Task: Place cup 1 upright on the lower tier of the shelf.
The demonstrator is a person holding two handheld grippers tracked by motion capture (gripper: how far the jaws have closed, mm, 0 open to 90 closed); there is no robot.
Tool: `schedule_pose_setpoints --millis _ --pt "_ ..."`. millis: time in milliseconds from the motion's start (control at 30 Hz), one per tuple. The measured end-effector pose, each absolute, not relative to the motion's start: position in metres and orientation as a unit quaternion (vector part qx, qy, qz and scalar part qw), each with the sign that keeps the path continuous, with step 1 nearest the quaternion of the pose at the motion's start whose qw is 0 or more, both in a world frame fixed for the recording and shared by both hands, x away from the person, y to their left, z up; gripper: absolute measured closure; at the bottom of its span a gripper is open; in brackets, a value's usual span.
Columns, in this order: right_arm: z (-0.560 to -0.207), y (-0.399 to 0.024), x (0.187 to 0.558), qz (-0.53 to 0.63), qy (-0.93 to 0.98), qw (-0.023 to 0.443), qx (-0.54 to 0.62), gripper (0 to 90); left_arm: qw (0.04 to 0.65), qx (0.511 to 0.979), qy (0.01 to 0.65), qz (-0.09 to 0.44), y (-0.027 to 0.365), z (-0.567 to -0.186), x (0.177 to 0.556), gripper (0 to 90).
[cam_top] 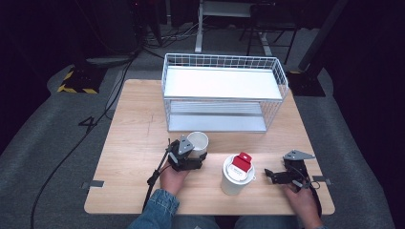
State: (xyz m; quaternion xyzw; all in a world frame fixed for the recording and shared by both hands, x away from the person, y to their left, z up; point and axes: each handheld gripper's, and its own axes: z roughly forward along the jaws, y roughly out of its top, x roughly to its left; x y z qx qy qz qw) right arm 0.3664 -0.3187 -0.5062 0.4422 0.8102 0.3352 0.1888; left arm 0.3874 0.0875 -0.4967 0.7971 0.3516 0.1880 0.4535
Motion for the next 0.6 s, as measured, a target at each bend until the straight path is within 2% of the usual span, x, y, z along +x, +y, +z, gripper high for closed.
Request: schedule_pose_setpoints --millis 400,600 --pt "-0.506 -0.319 0.366 0.335 0.81 0.189 0.442 0.3 0.444 0.801 0.353 0.192 0.088 -0.493 0.386 22.9" --pt "-0.506 -0.319 0.367 0.336 0.81 0.188 0.442 0.3 0.463 0.787 0.364 0.182 0.093 -0.482 0.384 22.9"
